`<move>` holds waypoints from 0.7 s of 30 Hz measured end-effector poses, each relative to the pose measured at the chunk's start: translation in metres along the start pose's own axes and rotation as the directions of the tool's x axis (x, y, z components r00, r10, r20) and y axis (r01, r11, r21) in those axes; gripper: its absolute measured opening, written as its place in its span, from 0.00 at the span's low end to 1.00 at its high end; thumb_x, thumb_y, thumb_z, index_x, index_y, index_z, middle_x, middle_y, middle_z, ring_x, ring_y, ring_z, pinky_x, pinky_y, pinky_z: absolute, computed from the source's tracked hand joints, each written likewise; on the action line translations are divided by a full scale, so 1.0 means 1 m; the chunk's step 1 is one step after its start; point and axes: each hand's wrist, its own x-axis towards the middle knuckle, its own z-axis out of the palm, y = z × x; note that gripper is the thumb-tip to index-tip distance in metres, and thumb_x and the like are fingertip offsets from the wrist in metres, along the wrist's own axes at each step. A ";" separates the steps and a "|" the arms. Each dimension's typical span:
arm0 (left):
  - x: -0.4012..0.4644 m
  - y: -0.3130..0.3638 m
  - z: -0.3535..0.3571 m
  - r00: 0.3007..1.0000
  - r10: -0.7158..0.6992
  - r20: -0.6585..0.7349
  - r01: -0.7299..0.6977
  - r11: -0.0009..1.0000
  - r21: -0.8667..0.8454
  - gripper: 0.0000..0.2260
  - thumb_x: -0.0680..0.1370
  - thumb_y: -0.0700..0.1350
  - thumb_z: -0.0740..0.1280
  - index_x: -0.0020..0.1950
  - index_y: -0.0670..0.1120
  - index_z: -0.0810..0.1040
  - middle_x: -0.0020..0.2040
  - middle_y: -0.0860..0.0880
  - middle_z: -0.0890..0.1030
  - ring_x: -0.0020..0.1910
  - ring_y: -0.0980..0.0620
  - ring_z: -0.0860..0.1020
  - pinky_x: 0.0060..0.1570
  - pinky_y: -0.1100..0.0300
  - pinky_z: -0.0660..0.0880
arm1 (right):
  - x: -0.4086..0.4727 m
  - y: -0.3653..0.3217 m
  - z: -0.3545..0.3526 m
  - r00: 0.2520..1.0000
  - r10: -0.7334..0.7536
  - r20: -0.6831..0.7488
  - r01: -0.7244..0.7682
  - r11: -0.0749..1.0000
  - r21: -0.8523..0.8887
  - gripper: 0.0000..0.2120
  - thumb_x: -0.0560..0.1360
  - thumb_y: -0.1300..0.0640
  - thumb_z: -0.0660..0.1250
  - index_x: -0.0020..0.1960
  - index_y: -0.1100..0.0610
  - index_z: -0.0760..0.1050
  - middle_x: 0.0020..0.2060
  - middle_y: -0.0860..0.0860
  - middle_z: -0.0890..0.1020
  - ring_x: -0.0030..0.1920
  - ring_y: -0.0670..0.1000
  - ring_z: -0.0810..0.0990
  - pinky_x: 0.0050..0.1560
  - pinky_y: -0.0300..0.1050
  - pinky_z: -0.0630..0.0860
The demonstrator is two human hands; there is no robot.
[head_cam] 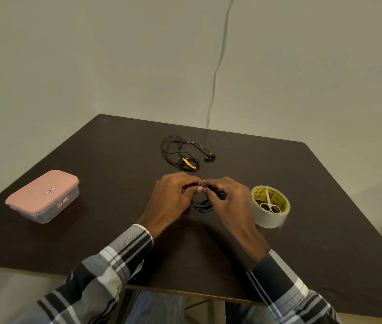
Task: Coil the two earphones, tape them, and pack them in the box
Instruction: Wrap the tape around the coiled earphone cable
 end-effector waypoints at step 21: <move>0.007 0.002 -0.006 0.818 -0.308 0.486 0.519 0.759 -0.392 0.12 0.82 0.46 0.63 0.50 0.40 0.82 0.43 0.47 0.83 0.45 0.56 0.80 0.42 0.70 0.71 | 0.009 -0.004 -0.016 0.913 0.211 0.350 -0.381 0.749 0.541 0.12 0.76 0.69 0.70 0.56 0.56 0.84 0.47 0.53 0.87 0.50 0.50 0.86 0.50 0.39 0.79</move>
